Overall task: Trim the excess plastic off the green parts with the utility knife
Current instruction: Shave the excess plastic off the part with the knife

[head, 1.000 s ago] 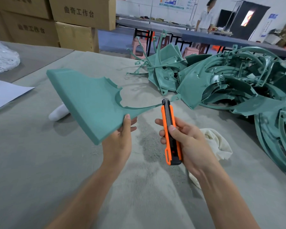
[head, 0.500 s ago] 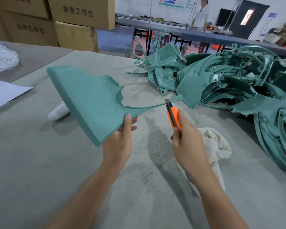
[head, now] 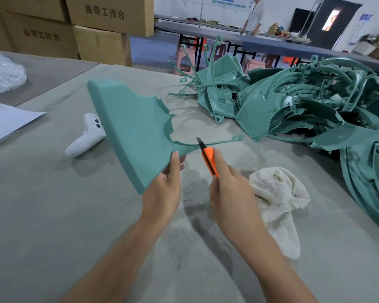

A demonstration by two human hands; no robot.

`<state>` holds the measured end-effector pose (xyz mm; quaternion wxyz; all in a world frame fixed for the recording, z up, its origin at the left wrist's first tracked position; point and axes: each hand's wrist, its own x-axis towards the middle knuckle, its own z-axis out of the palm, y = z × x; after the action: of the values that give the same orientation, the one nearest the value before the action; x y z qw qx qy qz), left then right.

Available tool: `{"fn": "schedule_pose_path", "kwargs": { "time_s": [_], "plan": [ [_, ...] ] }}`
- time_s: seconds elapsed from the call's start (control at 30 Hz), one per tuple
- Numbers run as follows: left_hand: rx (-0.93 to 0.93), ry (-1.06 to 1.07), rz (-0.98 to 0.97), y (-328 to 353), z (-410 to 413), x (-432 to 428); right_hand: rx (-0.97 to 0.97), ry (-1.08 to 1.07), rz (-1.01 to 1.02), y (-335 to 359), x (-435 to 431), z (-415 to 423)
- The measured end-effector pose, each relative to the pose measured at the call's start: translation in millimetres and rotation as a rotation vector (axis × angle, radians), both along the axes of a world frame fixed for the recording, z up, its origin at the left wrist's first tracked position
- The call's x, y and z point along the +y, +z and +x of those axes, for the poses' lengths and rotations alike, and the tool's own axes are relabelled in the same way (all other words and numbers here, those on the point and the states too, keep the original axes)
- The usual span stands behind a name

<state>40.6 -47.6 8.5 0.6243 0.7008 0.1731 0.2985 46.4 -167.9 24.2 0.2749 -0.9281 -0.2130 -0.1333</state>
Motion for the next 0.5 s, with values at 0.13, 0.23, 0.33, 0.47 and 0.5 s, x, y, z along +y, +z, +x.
{"fn": "schedule_pose_path", "kwargs": {
  "time_s": [0.13, 0.23, 0.33, 0.47, 0.5],
  "plan": [
    [0.003, 0.024, -0.023, -1.5, 2.0, 4.3, -0.078, -0.069, 0.019, 2.8, -5.5, 4.6],
    [0.029, -0.006, -0.018, -5.5, 2.2, 4.4, -0.083, -0.258, -0.025, 5.4, -20.8, 20.0],
    [0.050, -0.056, 0.011, -8.9, 0.5, 4.5, -0.062, -0.323, -0.078, 5.5, -27.9, 26.3],
    [0.114, -0.068, 0.013, -9.9, 0.3, 5.6, -0.016, -0.310, -0.133, 3.8, -23.2, 23.1],
    [0.107, -0.056, 0.002, -9.9, 1.0, 5.3, 0.004, -0.271, -0.120, 3.5, -19.6, 20.0]
  ]
}}
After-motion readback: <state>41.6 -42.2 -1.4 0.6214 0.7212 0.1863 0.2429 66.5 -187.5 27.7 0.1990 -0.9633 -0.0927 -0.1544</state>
